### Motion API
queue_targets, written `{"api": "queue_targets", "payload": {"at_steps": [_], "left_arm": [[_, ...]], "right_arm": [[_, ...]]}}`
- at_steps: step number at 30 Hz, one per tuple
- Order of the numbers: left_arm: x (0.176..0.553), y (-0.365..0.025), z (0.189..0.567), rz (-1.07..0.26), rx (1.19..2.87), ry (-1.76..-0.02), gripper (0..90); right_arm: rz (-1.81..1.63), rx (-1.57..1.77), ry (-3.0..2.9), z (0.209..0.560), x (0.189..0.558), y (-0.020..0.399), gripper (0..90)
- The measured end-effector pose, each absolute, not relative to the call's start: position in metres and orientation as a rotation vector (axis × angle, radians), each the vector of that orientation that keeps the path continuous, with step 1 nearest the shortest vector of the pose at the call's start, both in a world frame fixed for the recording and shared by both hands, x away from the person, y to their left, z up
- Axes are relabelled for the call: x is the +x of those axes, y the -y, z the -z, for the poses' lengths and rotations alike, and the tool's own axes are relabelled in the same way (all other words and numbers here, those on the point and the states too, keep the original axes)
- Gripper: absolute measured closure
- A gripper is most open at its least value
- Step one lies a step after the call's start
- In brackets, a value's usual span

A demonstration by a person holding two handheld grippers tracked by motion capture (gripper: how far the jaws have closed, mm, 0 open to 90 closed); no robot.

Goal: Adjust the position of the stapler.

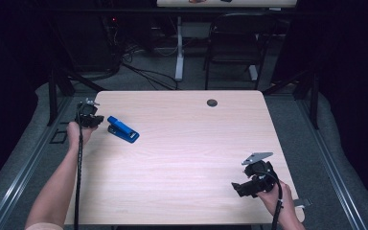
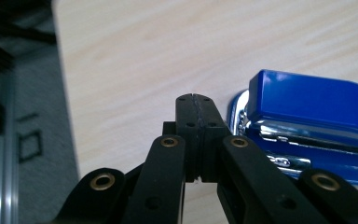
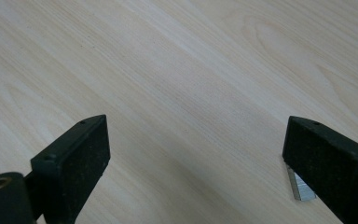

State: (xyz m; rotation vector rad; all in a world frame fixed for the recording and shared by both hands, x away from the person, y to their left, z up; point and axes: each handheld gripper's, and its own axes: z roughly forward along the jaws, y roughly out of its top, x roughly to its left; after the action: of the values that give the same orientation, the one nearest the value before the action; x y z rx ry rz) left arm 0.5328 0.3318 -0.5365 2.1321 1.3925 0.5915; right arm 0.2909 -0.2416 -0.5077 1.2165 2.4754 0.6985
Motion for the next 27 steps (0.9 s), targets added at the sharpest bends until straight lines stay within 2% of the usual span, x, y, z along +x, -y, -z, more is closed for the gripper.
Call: {"api": "queue_targets", "payload": {"at_steps": [3, 4, 10, 15, 27], "left_arm": [[0.536, -0.332, 0.533, -0.580, 2.122, -1.367, 89.9], [0.539, -0.332, 0.531, -0.537, 2.136, -1.355, 89.9], [0.546, -0.319, 0.531, -0.518, 2.273, -1.315, 90.0], [0.547, -0.322, 0.533, -0.478, 2.281, -1.315, 90.0], [0.547, -0.319, 0.532, -0.482, 2.323, -1.259, 90.0]], "right_arm": [[-0.706, 1.218, -2.477, 0.508, 0.291, 0.241, 7.2], [-0.702, 1.210, -2.486, 0.508, 0.292, 0.241, 7.2], [-0.682, 1.192, -2.502, 0.508, 0.292, 0.239, 7.2], [-0.690, 1.197, -2.495, 0.508, 0.291, 0.239, 7.2], [-0.684, 1.183, -2.532, 0.511, 0.295, 0.232, 7.2]]}}
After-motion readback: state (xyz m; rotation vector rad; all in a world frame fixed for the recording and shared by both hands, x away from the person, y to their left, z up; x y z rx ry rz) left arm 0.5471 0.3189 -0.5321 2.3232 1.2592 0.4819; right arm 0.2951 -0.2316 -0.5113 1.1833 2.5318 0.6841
